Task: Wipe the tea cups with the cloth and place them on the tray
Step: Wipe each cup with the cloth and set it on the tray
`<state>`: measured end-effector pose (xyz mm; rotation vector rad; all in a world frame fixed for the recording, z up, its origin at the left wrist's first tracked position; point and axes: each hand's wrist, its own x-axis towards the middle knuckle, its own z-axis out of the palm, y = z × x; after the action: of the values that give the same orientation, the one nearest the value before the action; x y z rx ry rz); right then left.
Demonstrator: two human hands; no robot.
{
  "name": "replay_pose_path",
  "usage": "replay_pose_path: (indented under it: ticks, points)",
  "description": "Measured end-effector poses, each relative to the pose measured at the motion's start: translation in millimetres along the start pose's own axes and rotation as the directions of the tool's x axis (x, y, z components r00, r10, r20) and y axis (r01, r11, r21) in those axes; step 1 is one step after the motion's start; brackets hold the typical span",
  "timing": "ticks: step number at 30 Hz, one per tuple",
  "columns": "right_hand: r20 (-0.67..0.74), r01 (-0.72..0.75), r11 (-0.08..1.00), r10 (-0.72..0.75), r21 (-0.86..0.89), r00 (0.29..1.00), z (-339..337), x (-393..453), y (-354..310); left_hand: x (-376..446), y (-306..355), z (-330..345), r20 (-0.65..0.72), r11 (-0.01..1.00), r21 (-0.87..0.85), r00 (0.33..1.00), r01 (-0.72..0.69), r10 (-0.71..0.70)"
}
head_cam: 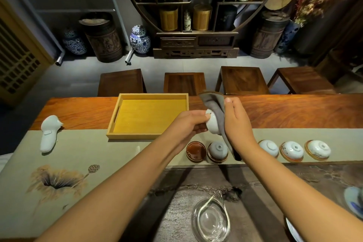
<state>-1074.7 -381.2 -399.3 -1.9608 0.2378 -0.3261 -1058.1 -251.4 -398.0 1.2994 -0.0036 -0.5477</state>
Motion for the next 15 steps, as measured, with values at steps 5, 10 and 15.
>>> replay_pose_path:
  ticks: [5, 10, 15]
  points:
    - [-0.018, -0.112, 0.991, 0.114, 0.077, 0.993, -3.5, 5.2, 9.4, -4.4, -0.8, -3.8, 0.019, 0.998, -0.054, 0.999, 0.036, -0.035]
    - [0.003, -0.209, 0.972, 0.210, 0.105, 0.978, 3.4, 11.7, 17.5, -1.1, 2.4, -16.0, -0.001, 0.989, -0.138, 0.999, 0.052, -0.052]
    - [0.050, -0.185, 0.982, 0.186, -0.039, 0.981, 13.7, 30.8, 21.8, 9.4, 11.6, -41.3, -0.036, 0.995, -0.101, 0.999, 0.028, -0.032]
